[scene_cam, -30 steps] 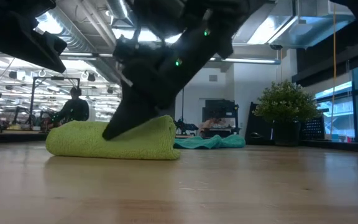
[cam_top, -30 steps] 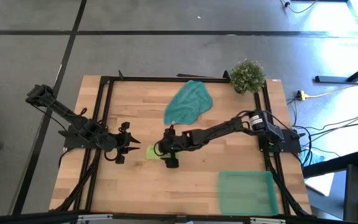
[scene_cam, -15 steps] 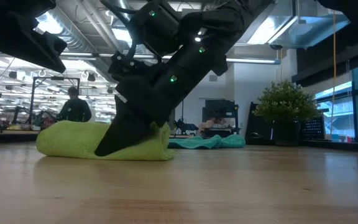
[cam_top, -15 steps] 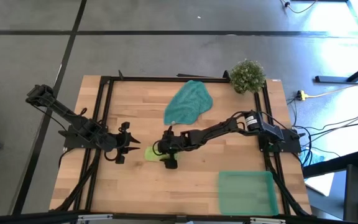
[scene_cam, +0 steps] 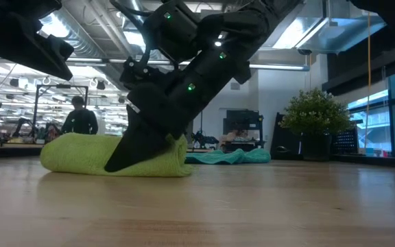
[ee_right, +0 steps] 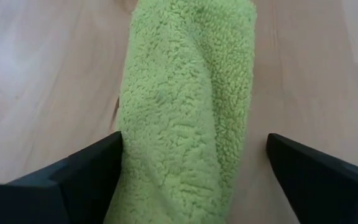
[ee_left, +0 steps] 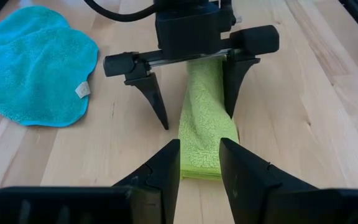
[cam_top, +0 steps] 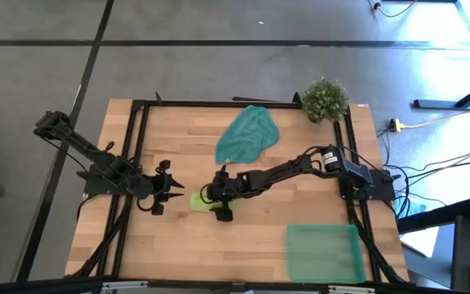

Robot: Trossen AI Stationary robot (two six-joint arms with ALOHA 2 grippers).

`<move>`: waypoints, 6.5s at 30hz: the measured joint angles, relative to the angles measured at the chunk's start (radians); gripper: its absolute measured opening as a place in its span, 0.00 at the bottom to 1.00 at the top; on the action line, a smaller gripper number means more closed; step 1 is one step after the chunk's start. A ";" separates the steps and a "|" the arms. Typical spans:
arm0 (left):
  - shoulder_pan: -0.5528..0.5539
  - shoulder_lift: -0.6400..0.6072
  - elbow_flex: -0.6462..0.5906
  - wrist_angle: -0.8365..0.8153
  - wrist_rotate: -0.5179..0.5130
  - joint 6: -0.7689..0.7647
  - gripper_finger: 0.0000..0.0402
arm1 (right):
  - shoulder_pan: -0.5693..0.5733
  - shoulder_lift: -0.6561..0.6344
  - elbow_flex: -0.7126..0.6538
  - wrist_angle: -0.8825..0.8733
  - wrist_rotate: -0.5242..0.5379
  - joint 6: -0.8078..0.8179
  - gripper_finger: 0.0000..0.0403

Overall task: Roll microfiber towels into tight, uniform cylinder then place into a basket
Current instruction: Put the green rolled microfiber cloth into the green bin, then fold the blue microfiber cloth

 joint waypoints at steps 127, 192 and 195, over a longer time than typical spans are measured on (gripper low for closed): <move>0.000 0.000 0.000 0.000 0.000 0.000 0.27 | 0.798 -0.403 -0.301 -0.929 0.143 0.959 0.24; 0.035 0.005 0.000 0.179 -0.011 0.075 0.27 | 0.559 -0.404 0.097 -1.363 0.479 1.010 0.66; 0.098 0.026 0.000 0.185 -0.011 0.077 0.27 | 0.485 -0.404 0.097 -1.336 0.478 0.938 0.66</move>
